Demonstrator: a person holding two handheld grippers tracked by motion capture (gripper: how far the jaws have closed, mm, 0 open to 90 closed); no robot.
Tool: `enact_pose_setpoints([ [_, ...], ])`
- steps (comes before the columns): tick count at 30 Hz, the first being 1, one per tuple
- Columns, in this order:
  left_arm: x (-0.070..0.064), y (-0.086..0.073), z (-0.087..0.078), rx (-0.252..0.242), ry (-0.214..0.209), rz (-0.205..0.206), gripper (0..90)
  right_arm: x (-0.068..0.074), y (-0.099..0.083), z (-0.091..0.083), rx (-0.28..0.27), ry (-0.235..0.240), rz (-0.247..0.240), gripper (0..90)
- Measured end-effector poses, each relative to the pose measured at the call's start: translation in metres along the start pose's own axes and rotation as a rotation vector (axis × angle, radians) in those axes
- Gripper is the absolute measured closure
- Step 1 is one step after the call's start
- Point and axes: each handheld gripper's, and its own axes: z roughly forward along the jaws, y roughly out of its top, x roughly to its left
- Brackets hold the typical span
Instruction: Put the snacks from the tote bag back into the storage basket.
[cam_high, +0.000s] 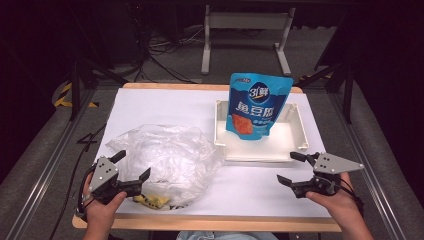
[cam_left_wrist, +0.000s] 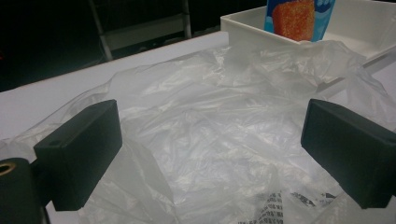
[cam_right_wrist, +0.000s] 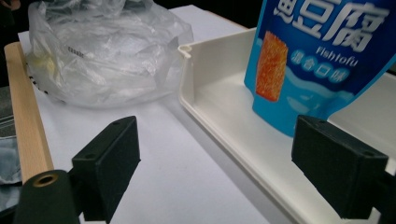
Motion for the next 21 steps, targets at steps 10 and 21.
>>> enact_pose_setpoints([
  [10, -0.004, 0.001, 0.000, -0.014, -0.010, 0.028, 6.1, -0.003, -0.030, 0.021, 0.032, -0.057, 0.113, 13.2],
  [21, -0.001, -0.003, 0.003, -0.024, -0.034, -0.032, 6.0, -0.010, -0.042, 0.027, 0.007, -0.133, 0.132, 12.0],
])
